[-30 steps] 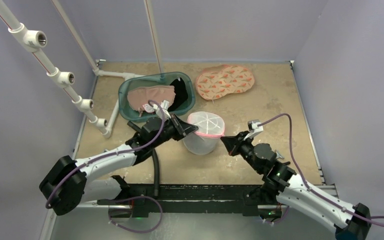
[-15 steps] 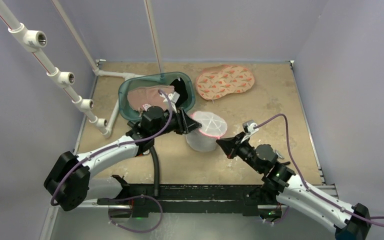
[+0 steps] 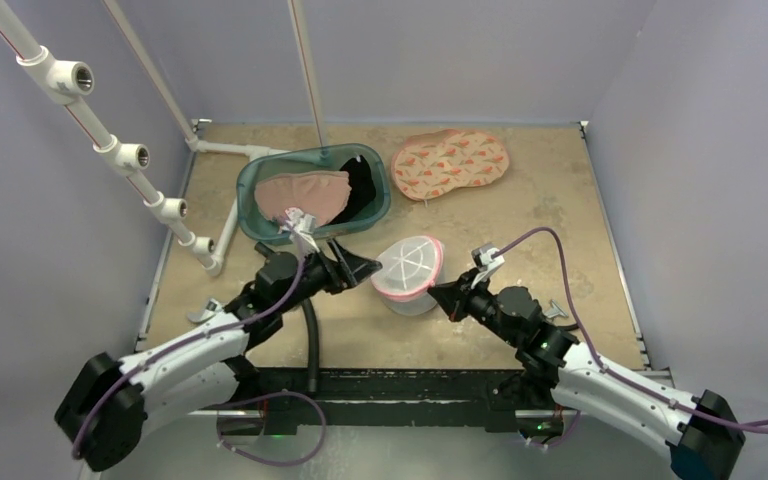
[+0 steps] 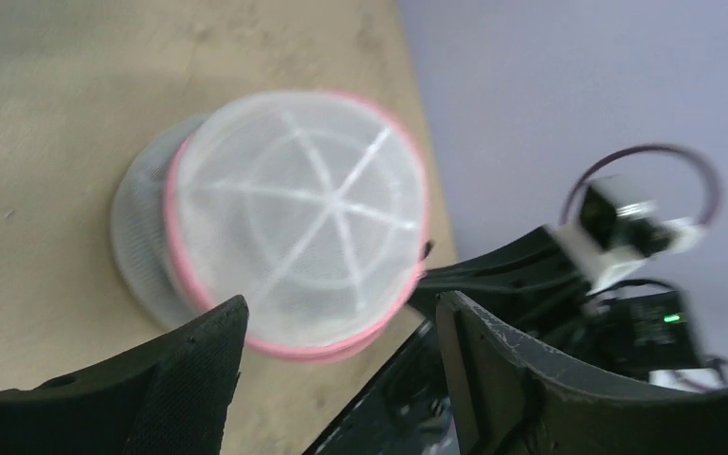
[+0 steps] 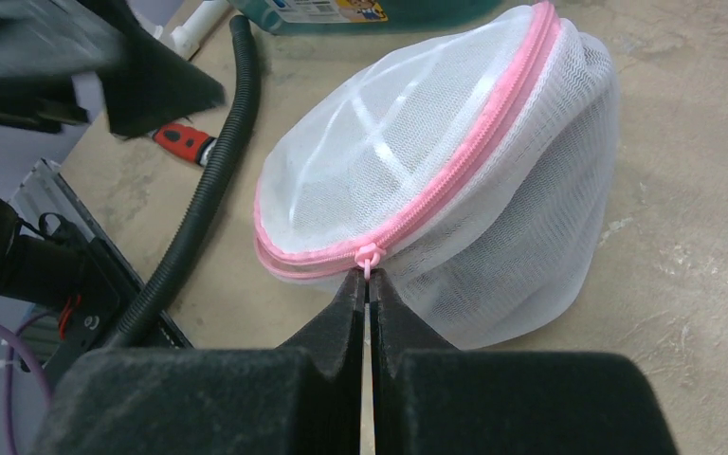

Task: Unzip the laundry bag and remove the bra
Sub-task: Unzip the laundry bag at the center of the board.

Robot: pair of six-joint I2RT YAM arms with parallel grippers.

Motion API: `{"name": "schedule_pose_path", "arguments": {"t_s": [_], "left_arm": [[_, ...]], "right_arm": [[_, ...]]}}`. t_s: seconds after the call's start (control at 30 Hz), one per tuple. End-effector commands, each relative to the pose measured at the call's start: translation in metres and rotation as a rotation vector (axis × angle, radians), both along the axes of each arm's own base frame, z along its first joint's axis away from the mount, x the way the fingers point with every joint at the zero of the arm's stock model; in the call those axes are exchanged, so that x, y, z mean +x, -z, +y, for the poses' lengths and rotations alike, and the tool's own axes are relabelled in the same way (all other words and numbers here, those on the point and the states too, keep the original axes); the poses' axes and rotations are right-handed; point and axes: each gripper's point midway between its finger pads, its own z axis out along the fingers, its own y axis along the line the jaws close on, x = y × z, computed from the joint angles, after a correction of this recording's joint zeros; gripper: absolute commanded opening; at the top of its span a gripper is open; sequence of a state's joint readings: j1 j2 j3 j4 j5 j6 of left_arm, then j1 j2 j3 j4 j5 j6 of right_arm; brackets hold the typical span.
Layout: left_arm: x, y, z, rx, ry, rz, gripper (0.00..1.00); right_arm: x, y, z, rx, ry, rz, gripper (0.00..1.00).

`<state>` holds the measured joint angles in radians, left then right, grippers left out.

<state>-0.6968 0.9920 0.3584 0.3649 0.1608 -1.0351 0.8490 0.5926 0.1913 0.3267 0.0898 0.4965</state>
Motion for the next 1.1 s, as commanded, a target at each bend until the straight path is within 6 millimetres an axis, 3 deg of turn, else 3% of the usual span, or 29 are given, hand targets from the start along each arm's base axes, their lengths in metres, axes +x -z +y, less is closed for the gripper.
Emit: {"name": "schedule_pose_path", "arguments": {"t_s": [0.0,0.1,0.33,0.5,0.67,0.9,1.07], "left_arm": [[0.002,-0.051,0.002,-0.19,-0.138,0.009,0.72],[-0.009,-0.057,-0.017,-0.224,-0.184,0.057,0.72],[-0.042,-0.043,-0.069,-0.332,-0.192,0.165,0.73],[-0.036,-0.038,-0.09,-0.36,-0.201,0.185,0.73],[-0.021,-0.034,-0.097,-0.331,-0.268,0.185,0.72],[-0.001,-0.01,-0.091,-0.267,-0.341,0.217,0.63],[0.008,-0.005,-0.085,-0.237,-0.354,0.21,0.43]], "right_arm": [[0.003,-0.017,0.003,0.044,0.004,-0.044,0.0],[0.005,-0.018,0.002,0.046,0.012,-0.045,0.0],[0.005,-0.02,0.001,0.037,0.018,-0.045,0.0],[0.005,-0.02,0.003,0.034,0.007,-0.045,0.0],[0.002,-0.019,0.006,0.03,-0.018,-0.041,0.0],[-0.004,-0.022,0.012,0.039,-0.07,-0.054,0.0],[-0.012,-0.033,0.019,0.081,-0.134,-0.094,0.0]]}}
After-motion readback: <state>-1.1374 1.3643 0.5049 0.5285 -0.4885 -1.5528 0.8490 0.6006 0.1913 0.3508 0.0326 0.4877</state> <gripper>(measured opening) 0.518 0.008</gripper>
